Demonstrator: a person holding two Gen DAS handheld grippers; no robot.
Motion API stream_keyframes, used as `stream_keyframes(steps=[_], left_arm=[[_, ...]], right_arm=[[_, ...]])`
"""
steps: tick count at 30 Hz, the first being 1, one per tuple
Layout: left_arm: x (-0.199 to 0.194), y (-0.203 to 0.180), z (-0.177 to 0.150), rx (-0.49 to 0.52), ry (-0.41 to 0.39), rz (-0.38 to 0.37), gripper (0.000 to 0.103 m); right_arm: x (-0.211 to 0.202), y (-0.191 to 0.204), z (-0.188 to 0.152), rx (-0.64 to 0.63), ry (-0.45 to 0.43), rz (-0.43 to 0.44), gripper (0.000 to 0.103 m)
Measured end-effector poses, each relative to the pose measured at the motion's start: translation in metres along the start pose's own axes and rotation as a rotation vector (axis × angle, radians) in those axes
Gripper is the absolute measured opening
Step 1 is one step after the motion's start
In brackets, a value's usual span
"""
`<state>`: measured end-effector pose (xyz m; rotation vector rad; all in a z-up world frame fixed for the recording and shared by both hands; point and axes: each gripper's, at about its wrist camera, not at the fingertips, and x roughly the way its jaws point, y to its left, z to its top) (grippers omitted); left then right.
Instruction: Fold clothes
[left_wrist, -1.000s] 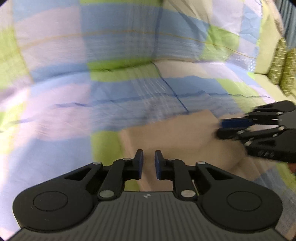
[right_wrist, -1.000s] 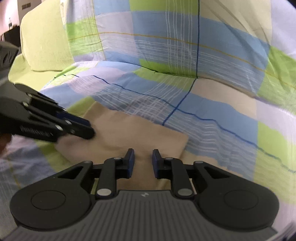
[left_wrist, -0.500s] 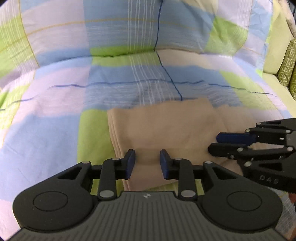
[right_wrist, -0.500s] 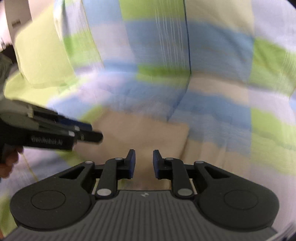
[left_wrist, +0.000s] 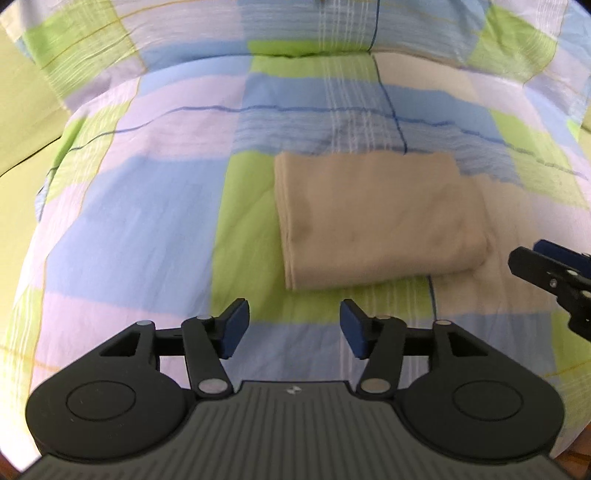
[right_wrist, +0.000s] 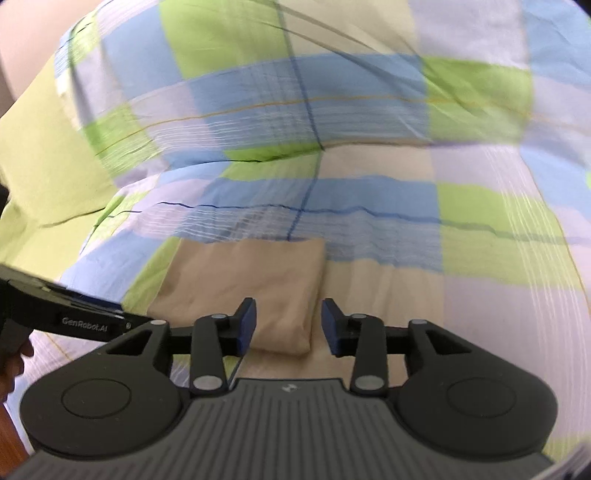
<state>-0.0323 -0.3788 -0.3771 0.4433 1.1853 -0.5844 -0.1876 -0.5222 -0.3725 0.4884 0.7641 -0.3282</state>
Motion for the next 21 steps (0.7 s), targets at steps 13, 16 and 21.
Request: stream_keyframes(steps=[13,16,21], left_arm=[[-0.041,0.030,-0.041,-0.052,-0.017,-0.021,0.065],[-0.041,0.037,-0.053,-0.063,-0.007,-0.024,0.065],[-0.039,0.045,-0.071,-0.086,0.023,-0.022,0.065]], right_arm=[[-0.043,0.038,-0.036,0.121,-0.022,-0.126,0.059],[-0.046,0.048,-0.043,0.132,0.007,-0.163,0.063],[-0.048,0.063,-0.051,0.114,0.037,-0.184,0.071]])
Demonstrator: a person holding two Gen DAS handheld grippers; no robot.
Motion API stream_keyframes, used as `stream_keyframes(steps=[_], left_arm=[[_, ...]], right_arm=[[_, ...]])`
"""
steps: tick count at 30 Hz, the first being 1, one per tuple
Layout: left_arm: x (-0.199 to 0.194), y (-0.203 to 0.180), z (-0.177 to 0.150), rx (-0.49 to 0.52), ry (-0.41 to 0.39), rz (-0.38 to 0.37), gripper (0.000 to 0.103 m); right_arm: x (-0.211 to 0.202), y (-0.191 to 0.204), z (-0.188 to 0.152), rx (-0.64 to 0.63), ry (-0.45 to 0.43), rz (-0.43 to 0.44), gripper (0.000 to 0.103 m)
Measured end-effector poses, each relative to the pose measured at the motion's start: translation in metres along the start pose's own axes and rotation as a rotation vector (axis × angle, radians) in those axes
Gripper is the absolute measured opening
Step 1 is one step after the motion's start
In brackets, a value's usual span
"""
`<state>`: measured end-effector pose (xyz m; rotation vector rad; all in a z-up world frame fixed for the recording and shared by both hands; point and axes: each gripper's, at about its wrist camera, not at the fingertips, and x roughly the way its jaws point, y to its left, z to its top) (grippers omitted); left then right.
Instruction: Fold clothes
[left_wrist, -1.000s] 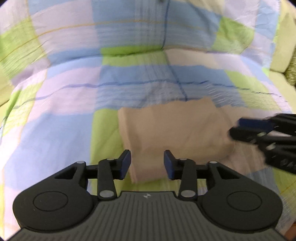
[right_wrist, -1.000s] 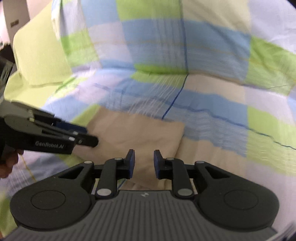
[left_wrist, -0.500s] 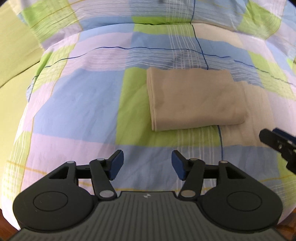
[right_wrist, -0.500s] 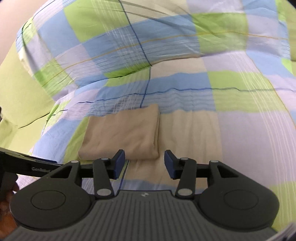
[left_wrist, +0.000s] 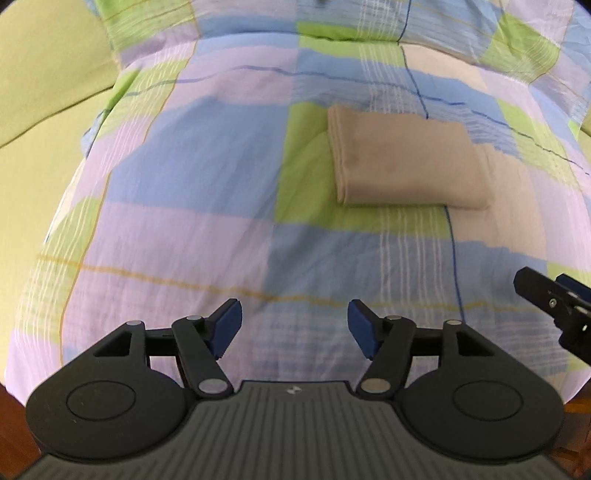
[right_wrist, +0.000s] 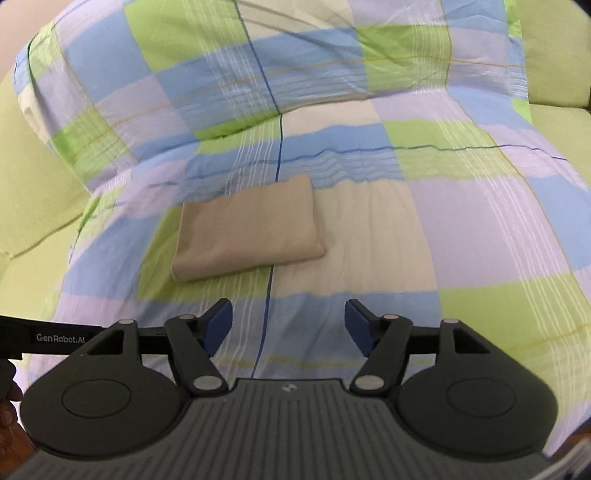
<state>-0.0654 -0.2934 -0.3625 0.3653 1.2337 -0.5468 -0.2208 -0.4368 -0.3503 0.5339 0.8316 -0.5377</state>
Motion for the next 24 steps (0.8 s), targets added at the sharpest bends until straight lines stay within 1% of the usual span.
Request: stream_keyframes(steps=[2,8,10,13,14,18,24], left_arm=[[0.000,0.001,-0.005,-0.008,0.009,0.001,0.065],[-0.002,-0.003,-0.009,-0.002,0.014,0.002,0.066],[-0.005,-0.005,-0.009,0.000,0.009,-0.003,0.066],[-0.009,-0.003,-0.011,-0.003,-0.007,0.003,0.070],[-0.009,-0.001,-0.012,-0.007,-0.009,0.005,0.070],[-0.008,0.004,-0.014,-0.022,0.002,0.005,0.070],[-0.002,0.001,-0.017,0.000,0.009,-0.002,0.070]], right_arm=[[-0.002,0.003,-0.001,-0.008,-0.001,-0.002,0.075],[-0.009,0.007,-0.001,-0.024,-0.003,-0.001,0.079],[-0.009,0.007,0.001,-0.025,0.012,-0.017,0.081],[-0.009,0.007,0.003,-0.028,0.032,-0.040,0.083],[-0.006,0.009,0.006,-0.034,0.055,-0.070,0.084],[0.000,0.015,0.010,-0.056,0.093,-0.109,0.087],[0.009,0.020,0.012,-0.062,0.110,-0.132,0.089]])
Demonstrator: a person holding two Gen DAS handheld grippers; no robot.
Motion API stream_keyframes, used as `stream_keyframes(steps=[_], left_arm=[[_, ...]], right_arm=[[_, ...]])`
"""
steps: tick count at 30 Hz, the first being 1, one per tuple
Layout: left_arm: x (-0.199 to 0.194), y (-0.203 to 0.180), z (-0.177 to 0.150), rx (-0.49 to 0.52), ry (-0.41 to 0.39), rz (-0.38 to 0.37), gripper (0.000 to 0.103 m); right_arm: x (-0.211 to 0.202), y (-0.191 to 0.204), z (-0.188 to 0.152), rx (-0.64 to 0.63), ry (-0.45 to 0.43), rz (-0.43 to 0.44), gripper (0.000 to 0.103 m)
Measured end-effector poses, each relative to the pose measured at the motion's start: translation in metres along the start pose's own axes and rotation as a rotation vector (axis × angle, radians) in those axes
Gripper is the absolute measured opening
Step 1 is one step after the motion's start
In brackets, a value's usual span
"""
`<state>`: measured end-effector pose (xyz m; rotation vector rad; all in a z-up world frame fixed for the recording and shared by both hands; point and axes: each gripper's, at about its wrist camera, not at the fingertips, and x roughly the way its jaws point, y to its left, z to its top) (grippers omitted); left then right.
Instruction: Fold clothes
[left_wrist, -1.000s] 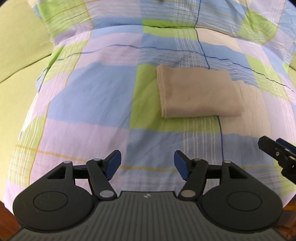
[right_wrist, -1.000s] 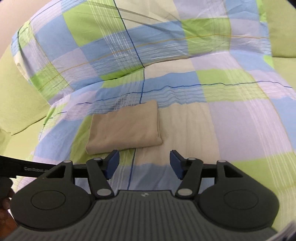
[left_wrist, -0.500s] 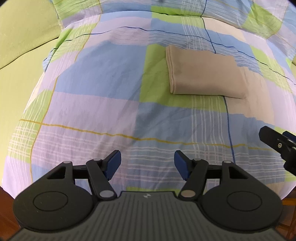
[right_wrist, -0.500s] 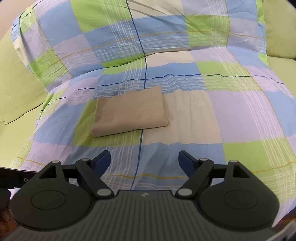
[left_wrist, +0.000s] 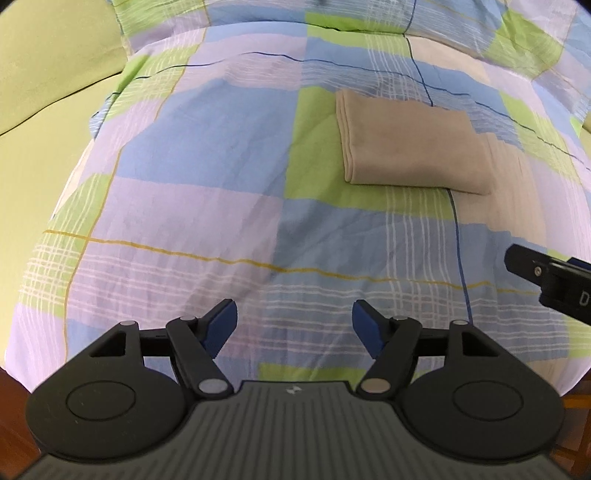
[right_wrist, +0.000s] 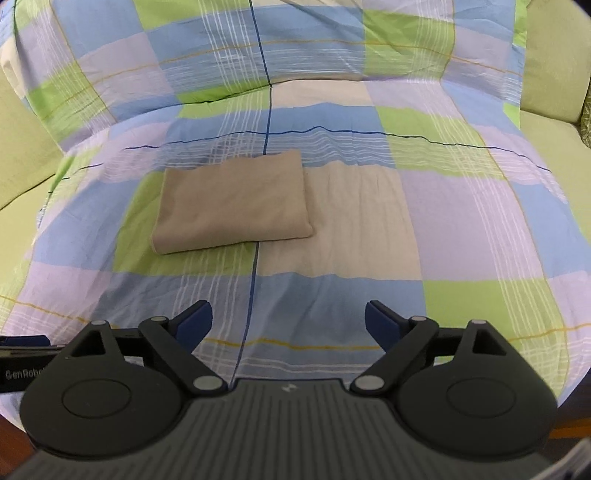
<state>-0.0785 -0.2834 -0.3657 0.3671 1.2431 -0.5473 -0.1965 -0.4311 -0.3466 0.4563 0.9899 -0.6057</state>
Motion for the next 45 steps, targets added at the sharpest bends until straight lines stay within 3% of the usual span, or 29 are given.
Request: stream_keyframes(steps=[5,11,16,20,22,26,27,29,31,33,36,41,45], left_arm=[[0.006,-0.002,0.002,0.005,0.005,-0.009,0.070],[0.019,0.009,0.012,-0.031,0.033,-0.051,0.072],[0.037,0.034,0.033,-0.151,0.098,-0.182,0.075],[0.047,0.051,0.049,-0.276,0.123,-0.252,0.076],[0.054,0.059,0.058,-0.356,0.137,-0.283,0.076],[0.069,0.066,0.071,-0.463,0.160,-0.354,0.077],[0.073,0.066,0.072,-0.487,0.166,-0.375,0.077],[0.083,0.067,0.076,-0.575,0.187,-0.452,0.077],[0.093,0.070,0.078,-0.672,0.204,-0.535,0.078],[0.104,0.072,0.080,-0.763,0.216,-0.609,0.078],[0.118,0.070,0.087,-0.820,0.215,-0.646,0.078],[0.136,0.058,0.108,-0.815,0.196,-0.723,0.076],[0.143,0.048,0.125,-0.752,0.177,-0.750,0.071]], right_arm=[[0.004,0.003,0.000,-0.018,0.006,-0.005,0.090],[0.008,0.007,-0.002,-0.141,-0.056,-0.004,0.090],[0.013,0.039,-0.023,-0.698,-0.301,0.026,0.082],[0.043,0.064,-0.033,-1.037,-0.360,0.034,0.054],[0.059,0.075,-0.038,-1.203,-0.387,0.038,0.052],[0.086,0.089,-0.038,-1.385,-0.433,0.029,0.047],[0.091,0.090,-0.038,-1.405,-0.430,0.028,0.043],[0.108,0.090,-0.033,-1.452,-0.405,0.042,0.017],[0.112,0.085,-0.024,-1.421,-0.400,0.087,0.013],[0.113,0.080,-0.018,-1.397,-0.401,0.119,0.011],[0.105,0.069,-0.008,-1.345,-0.422,0.170,0.011],[0.094,0.055,0.011,-1.289,-0.464,0.214,0.010],[0.091,0.048,0.022,-1.259,-0.494,0.233,0.010]])
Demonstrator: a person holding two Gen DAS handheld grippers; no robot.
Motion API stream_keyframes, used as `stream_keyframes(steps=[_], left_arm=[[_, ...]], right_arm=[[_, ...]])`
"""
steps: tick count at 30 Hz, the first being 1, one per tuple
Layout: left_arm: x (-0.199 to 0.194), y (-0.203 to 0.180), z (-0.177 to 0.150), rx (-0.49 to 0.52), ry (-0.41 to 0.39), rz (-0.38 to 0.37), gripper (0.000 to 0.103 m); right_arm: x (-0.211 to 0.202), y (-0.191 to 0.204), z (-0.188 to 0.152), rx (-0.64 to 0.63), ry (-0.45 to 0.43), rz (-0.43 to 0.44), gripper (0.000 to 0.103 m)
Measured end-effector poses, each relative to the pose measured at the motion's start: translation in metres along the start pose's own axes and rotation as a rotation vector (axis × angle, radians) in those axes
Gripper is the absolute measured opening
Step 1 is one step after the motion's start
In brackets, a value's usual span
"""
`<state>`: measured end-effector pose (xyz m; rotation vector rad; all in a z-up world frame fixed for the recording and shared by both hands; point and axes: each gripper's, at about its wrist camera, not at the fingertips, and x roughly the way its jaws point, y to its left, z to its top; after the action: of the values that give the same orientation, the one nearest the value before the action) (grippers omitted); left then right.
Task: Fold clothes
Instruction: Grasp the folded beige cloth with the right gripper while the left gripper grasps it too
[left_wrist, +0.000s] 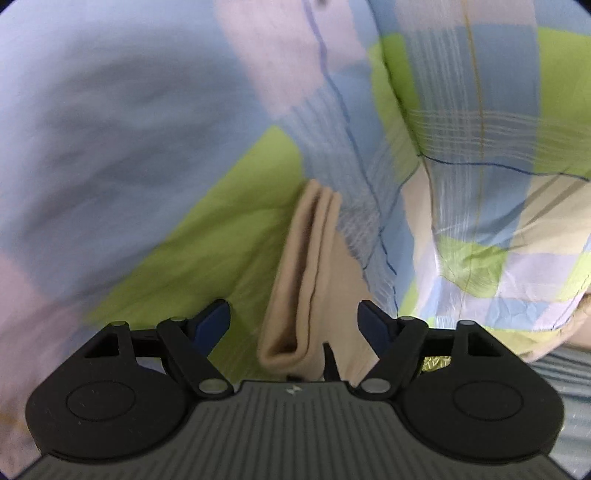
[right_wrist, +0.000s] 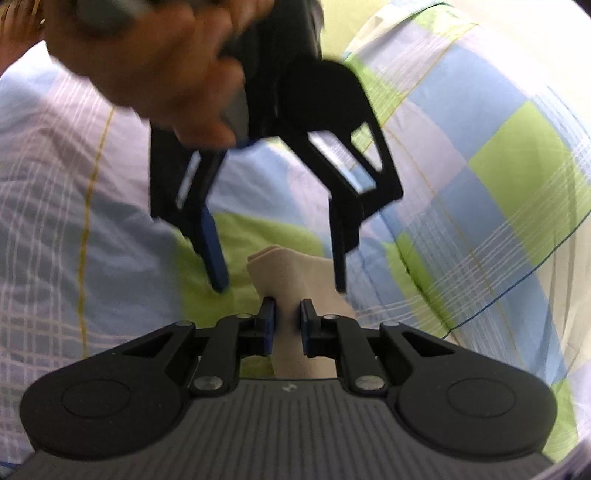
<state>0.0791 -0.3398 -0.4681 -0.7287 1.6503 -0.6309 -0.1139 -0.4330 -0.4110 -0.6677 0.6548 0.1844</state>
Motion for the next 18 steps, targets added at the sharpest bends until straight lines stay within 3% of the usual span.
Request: stream_keyframes(steps=[4,6,10,13,16,18], left_arm=[[0.007,-0.003,0.004,0.068,0.012,0.032,0.048],[0.006,0.001,0.006,0.061,0.015,0.036,0.039],[0.006,0.006,0.007,0.053,0.016,0.034,0.032],[0.006,0.008,0.007,0.047,0.015,0.033,0.032],[0.006,0.011,0.008,0.038,0.013,0.031,0.033],[0.006,0.013,0.007,0.038,0.011,0.034,0.033]], right_arm=[[0.003,-0.007,-0.005,0.009,-0.013,0.007,0.014],[0.006,-0.009,-0.008,0.007,0.010,0.023,0.030],[-0.007,-0.033,-0.018,0.155,0.033,0.044,0.044],[-0.022,-0.092,-0.051,0.577,0.099,0.046,0.046],[-0.026,-0.128,-0.084,0.828,0.119,0.051,0.047],[-0.022,-0.147,-0.120,1.103,0.117,0.143,0.047]])
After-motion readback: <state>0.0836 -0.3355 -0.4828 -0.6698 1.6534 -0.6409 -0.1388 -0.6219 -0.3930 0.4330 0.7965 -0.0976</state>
